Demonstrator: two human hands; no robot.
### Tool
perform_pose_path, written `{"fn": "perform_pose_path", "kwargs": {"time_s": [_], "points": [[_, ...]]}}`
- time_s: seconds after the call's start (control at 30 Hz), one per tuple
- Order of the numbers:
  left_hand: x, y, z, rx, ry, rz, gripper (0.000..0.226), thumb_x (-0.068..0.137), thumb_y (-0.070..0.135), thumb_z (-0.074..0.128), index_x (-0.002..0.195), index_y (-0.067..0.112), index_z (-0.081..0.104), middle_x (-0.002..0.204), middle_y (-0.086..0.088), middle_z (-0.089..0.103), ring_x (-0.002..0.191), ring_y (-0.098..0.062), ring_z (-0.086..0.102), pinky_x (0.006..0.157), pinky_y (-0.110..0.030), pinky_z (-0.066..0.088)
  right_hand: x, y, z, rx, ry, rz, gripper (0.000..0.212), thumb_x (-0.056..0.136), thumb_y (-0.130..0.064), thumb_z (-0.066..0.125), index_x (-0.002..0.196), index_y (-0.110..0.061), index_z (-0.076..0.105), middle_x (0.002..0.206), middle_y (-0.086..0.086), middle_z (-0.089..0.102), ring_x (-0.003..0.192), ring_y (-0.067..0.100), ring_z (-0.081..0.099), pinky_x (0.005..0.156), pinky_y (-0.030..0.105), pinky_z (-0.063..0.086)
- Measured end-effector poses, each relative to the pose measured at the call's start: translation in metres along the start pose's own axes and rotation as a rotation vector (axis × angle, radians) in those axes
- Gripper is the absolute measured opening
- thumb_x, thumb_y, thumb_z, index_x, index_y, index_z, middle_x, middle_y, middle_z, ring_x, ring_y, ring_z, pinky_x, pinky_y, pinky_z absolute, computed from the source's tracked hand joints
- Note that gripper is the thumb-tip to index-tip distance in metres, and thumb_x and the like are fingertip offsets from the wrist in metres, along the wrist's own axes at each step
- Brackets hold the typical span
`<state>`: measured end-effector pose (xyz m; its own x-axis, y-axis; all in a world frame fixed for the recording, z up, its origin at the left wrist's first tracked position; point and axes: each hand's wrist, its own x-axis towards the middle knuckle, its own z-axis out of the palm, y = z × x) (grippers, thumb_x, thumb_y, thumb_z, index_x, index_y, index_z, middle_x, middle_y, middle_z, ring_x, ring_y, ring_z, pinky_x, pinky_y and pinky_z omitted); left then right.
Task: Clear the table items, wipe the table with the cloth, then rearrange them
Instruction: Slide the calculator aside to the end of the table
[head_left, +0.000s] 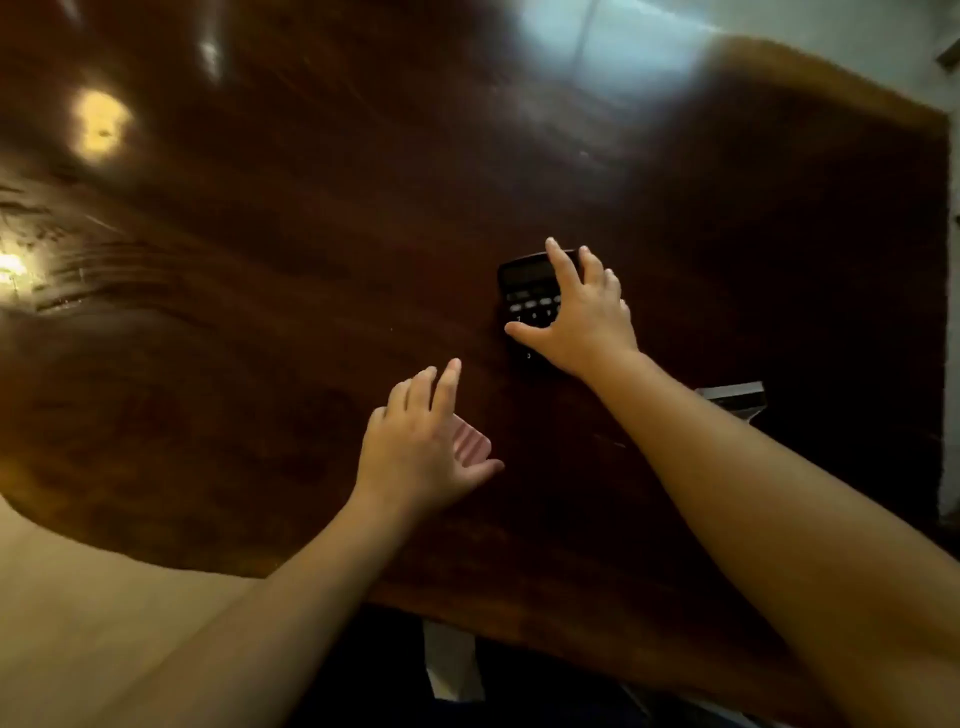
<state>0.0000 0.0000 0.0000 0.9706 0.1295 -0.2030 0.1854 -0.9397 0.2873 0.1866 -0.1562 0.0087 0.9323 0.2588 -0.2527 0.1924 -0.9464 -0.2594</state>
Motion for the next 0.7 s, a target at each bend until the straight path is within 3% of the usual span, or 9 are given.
{"fn": "perform_pose_path", "kwargs": {"time_s": [0.23,0.43,0.57,0.7], "points": [[0.0,0.011,0.016,0.122,0.008,-0.008,0.13,0.058,0.081,0.074,0.156,0.022,0.012,0.153,-0.013,0.038,0.13,-0.033,0.048,0.087,-0.046,0.055,0.019,0.006,0.039,-0.043,-0.103,0.076,0.122,0.066,-0.082,0.069,0.155,-0.048,-0.006,0.169,0.007,-0.008,0.149,0.051,0.007,0.114,0.065,0.026],[-0.001,0.013,0.017,0.143,-0.009,-0.03,0.118,0.067,0.064,0.079,0.154,0.021,0.013,0.124,-0.007,0.048,0.094,-0.02,0.055,0.06,-0.026,0.041,0.023,0.008,0.054,-0.055,-0.064,0.073,0.119,0.07,-0.069,0.077,0.156,-0.046,-0.002,0.167,0.011,-0.001,0.145,0.042,0.023,0.103,0.056,0.041],[-0.002,0.013,0.018,0.136,0.01,-0.053,0.115,0.072,0.061,0.077,0.154,0.02,0.008,0.12,-0.006,0.049,0.088,-0.018,0.055,0.059,-0.025,0.037,0.028,0.01,0.056,-0.047,-0.061,0.087,0.117,0.07,-0.069,0.077,0.154,-0.048,-0.002,0.167,0.01,-0.004,0.144,0.046,0.022,0.107,0.062,0.036],[-0.004,0.012,0.016,0.095,0.002,-0.051,0.114,0.071,0.059,0.079,0.152,0.021,0.009,0.12,-0.006,0.052,0.09,-0.019,0.057,0.061,-0.024,0.038,0.028,0.014,0.058,-0.046,-0.09,0.102,0.116,0.07,-0.069,0.077,0.155,-0.049,0.001,0.167,0.009,0.0,0.139,0.044,0.03,0.102,0.056,0.041]]}}
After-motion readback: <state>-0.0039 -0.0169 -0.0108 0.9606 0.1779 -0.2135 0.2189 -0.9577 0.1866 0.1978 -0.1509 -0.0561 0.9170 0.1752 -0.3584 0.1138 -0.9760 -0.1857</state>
